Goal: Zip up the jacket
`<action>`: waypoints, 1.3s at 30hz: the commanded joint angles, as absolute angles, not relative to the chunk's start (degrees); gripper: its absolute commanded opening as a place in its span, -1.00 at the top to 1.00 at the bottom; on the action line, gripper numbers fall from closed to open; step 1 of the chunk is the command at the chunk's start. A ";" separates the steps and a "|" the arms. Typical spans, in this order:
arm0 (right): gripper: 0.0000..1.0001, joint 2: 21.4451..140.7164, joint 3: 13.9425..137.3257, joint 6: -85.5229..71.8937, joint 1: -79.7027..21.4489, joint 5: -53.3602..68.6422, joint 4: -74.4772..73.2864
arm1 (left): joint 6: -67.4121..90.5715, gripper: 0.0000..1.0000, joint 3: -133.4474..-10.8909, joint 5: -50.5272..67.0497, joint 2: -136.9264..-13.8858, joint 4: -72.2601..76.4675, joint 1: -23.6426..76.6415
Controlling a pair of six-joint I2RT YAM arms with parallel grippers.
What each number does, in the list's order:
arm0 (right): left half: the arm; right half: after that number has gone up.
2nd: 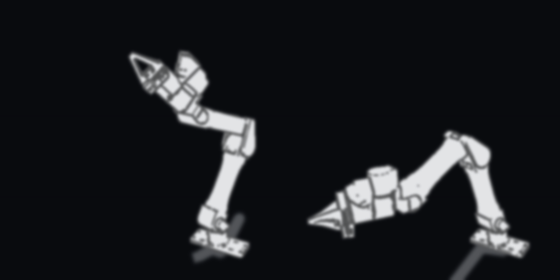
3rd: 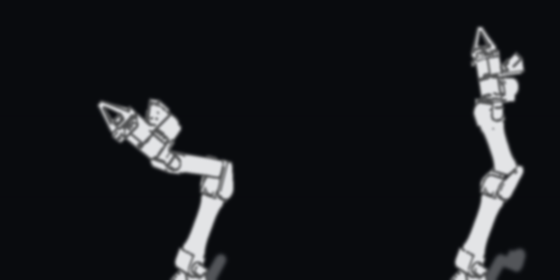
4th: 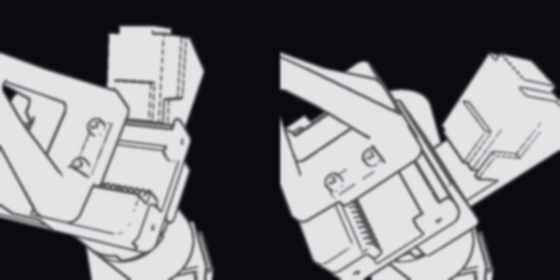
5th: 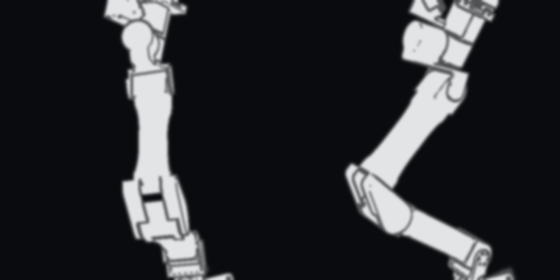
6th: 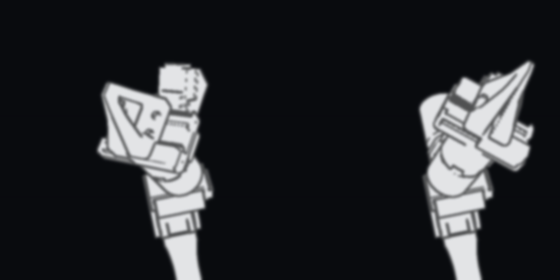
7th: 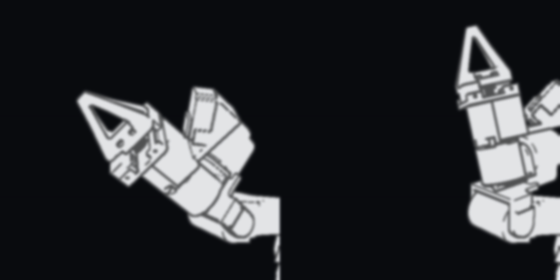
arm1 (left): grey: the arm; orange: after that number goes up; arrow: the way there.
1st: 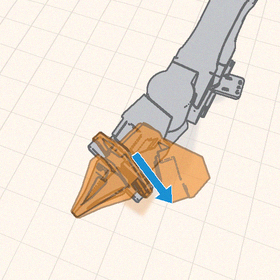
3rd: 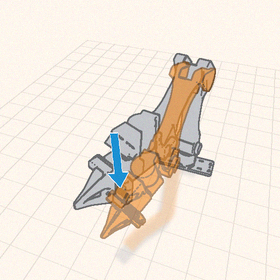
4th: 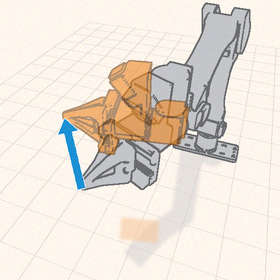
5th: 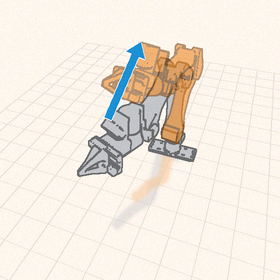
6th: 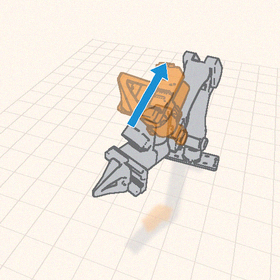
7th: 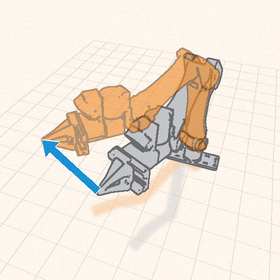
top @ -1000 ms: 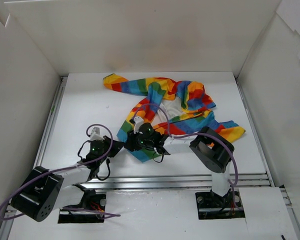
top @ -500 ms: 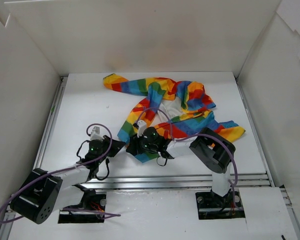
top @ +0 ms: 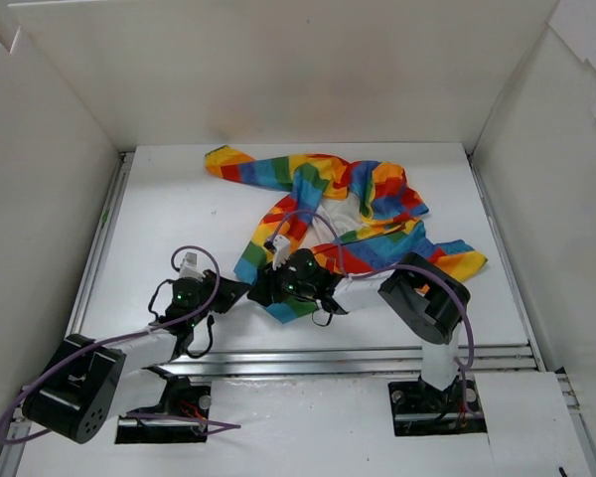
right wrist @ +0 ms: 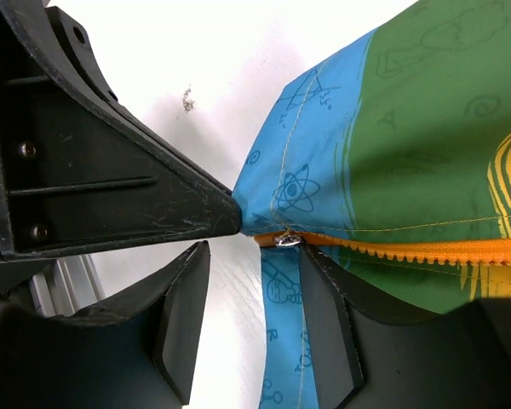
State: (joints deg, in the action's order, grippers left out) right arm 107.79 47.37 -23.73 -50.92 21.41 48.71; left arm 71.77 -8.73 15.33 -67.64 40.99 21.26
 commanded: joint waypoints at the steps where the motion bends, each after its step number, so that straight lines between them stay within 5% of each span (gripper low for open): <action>1: 0.17 104.24 46.94 -23.46 -50.36 23.55 55.37 | 72.86 1.00 -9.49 17.23 -66.01 45.00 20.83; 23: 0.19 105.29 47.11 -24.87 -47.55 34.80 58.88 | 73.65 1.00 -9.93 18.90 -61.70 42.19 20.30; 39: 0.15 104.50 46.84 -21.97 -47.29 32.08 57.56 | 74.35 1.00 -10.99 20.21 -58.45 39.55 20.30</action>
